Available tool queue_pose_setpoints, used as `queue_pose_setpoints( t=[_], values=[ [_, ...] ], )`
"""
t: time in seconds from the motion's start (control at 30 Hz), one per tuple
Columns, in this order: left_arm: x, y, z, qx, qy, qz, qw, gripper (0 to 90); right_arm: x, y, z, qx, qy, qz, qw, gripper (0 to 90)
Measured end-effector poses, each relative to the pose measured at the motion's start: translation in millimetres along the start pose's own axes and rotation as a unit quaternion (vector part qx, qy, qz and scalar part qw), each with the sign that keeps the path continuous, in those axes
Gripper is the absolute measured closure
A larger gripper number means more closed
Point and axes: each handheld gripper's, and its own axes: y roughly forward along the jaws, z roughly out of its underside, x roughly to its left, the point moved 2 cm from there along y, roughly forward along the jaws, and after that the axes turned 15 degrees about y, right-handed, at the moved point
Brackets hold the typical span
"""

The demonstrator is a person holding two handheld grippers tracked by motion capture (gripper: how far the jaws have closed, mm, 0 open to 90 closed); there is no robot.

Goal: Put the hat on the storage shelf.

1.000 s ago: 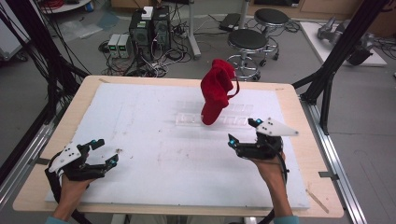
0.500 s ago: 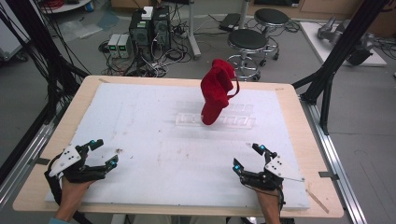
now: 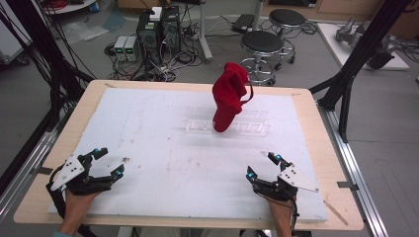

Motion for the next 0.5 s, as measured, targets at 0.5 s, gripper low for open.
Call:
queue_pose_setpoints(
  t=[0.5],
  values=[
    [0.6,-1.9,0.7,-0.011,-0.004,0.001,0.9999,14.1,-1.0,-4.2,1.1,-0.021,0.009,0.003,0.9997,11.3]
  ],
)
